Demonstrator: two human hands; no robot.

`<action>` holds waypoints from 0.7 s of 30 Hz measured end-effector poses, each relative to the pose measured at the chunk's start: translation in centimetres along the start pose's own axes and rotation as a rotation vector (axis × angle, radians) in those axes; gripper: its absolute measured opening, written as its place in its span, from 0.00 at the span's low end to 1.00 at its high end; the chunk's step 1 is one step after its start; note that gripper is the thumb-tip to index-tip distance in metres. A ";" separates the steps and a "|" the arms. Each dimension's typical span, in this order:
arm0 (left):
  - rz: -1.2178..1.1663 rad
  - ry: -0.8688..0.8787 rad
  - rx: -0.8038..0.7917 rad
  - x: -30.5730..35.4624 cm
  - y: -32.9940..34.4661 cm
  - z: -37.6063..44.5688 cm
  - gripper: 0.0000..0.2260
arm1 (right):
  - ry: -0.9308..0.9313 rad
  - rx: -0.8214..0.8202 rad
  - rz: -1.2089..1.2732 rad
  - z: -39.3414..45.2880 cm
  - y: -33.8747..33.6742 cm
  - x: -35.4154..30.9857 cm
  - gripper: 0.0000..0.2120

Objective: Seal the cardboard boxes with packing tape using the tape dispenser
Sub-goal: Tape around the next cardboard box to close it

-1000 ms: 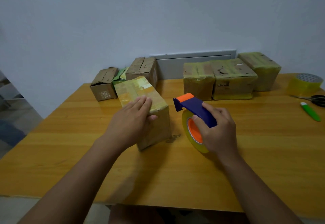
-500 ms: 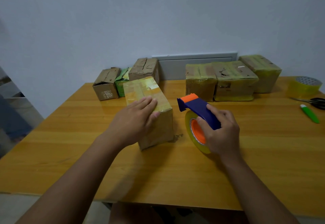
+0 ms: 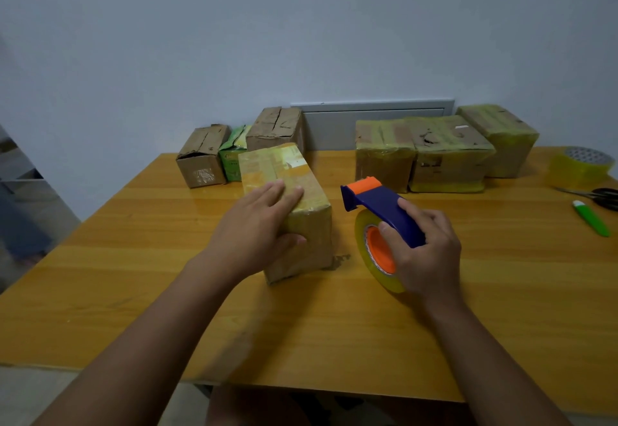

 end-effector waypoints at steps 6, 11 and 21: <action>-0.031 -0.001 -0.076 -1.8 -1.2 0.3 0.43 | -0.011 -0.002 0.012 -0.1 0.0 -0.1 0.25; 0.070 -0.041 -0.088 -0.7 -1.2 1.3 0.41 | 0.002 -0.002 0.000 0.1 0.1 0.1 0.25; -0.310 0.105 -0.459 -5.3 -3.4 -0.1 0.41 | -0.010 -0.007 0.000 0.0 0.1 0.0 0.26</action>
Point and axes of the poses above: each hand's wrist, its own z-axis towards the middle knuckle, its own y-axis out of the palm, x = y × z, the point moved 1 cm from there along z, towards the middle knuckle, and after that the axes turned 15 degrees about -x, right-handed, at the moved point
